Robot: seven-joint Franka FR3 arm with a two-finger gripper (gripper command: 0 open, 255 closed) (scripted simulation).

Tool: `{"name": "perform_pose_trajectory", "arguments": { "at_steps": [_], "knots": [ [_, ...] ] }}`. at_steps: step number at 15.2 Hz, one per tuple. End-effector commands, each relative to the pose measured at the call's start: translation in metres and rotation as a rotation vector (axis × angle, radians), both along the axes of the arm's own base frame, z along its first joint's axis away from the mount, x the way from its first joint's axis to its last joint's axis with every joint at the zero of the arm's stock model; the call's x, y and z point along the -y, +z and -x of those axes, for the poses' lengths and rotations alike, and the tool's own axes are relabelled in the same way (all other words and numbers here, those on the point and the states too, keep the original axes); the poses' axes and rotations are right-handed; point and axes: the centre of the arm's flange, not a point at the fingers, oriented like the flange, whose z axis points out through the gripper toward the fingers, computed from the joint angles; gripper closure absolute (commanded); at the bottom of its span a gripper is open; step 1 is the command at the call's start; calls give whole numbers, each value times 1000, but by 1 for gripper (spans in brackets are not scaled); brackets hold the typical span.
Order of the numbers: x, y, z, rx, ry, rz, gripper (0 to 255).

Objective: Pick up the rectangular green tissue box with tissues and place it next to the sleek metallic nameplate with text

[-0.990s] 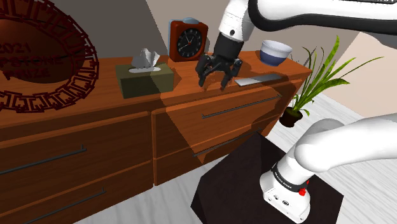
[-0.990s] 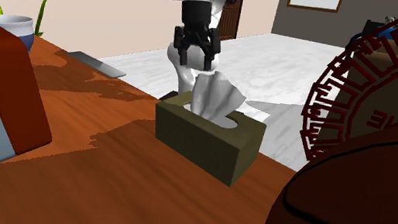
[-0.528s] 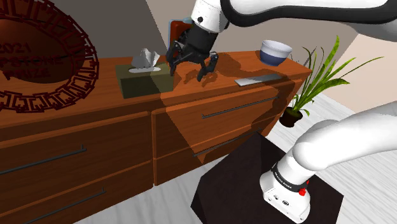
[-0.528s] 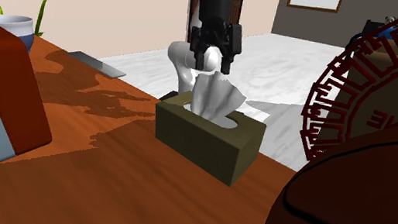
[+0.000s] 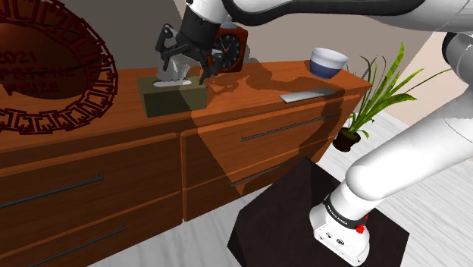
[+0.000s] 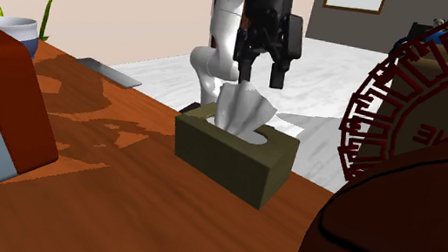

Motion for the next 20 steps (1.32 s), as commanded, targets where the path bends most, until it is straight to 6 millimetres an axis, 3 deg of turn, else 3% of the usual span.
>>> {"name": "perform_pose_trajectory", "arguments": {
  "at_steps": [1,4,11,19,20],
  "knots": [
    [-12,9,-16,25,-53,-17,0],
    [-28,19,-35,54,-109,-34,0],
    [-34,-18,-50,54,-109,-34,0],
    [-34,-18,-50,54,-109,-34,0],
    [-34,-18,-50,54,-109,-34,255]
  ]
}}
